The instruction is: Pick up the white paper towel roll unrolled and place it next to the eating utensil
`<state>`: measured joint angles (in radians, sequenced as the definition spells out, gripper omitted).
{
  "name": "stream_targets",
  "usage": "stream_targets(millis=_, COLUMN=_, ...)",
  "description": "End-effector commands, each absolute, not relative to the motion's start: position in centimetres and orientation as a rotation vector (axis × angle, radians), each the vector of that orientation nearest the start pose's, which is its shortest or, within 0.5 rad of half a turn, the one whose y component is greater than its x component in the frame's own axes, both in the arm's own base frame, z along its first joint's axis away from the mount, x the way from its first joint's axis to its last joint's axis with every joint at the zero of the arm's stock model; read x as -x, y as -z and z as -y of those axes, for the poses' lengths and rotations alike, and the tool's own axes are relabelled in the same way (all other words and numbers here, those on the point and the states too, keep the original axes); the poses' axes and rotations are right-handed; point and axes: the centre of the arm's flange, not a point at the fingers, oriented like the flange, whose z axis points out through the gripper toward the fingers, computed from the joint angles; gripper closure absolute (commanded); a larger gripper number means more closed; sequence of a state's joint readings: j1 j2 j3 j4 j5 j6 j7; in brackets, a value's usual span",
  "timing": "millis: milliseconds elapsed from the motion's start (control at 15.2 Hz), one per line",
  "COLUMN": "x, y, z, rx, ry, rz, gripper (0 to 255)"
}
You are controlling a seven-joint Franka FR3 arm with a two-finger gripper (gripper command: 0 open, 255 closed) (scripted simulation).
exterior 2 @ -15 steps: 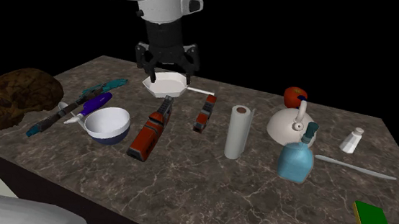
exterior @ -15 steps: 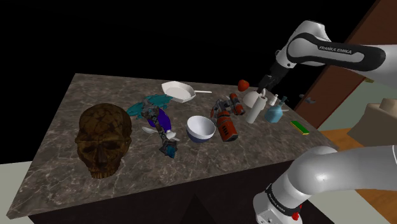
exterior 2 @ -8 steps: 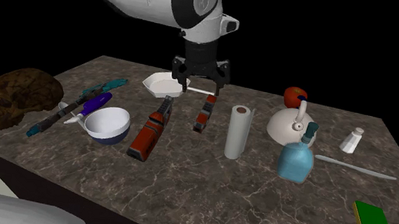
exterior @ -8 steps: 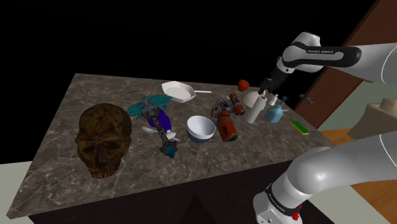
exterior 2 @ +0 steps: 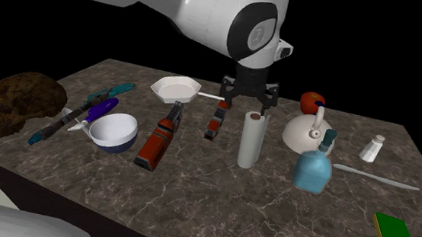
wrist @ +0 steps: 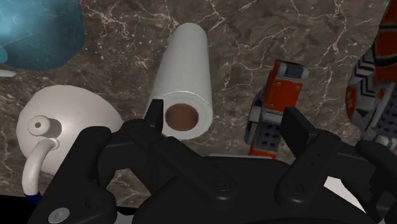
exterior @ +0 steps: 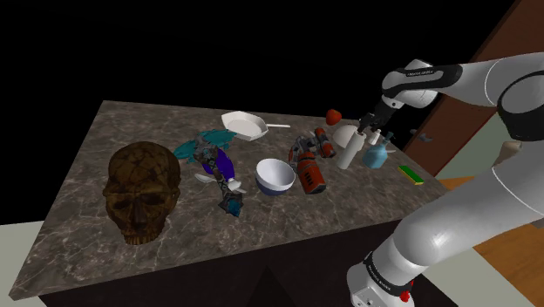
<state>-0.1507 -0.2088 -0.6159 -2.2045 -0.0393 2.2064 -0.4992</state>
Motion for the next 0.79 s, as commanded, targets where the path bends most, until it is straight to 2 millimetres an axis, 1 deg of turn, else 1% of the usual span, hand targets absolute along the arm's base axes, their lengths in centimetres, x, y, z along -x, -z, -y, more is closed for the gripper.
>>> stream_targets(millis=0, x=-36.0, y=-45.7, z=38.7, rx=3.128, ry=0.314, rz=-0.428, gripper=0)
stream_targets(millis=66, x=-36.0, y=-45.2, z=39.7, rx=3.124, ry=0.318, rz=-0.443, gripper=0)
stream_targets(millis=528, x=-36.7, y=-41.6, z=39.9, rx=3.124, ry=0.318, rz=-0.443, gripper=0)
stream_targets(millis=726, x=-36.7, y=-41.3, z=39.9, rx=3.124, ry=0.318, rz=-0.443, gripper=0)
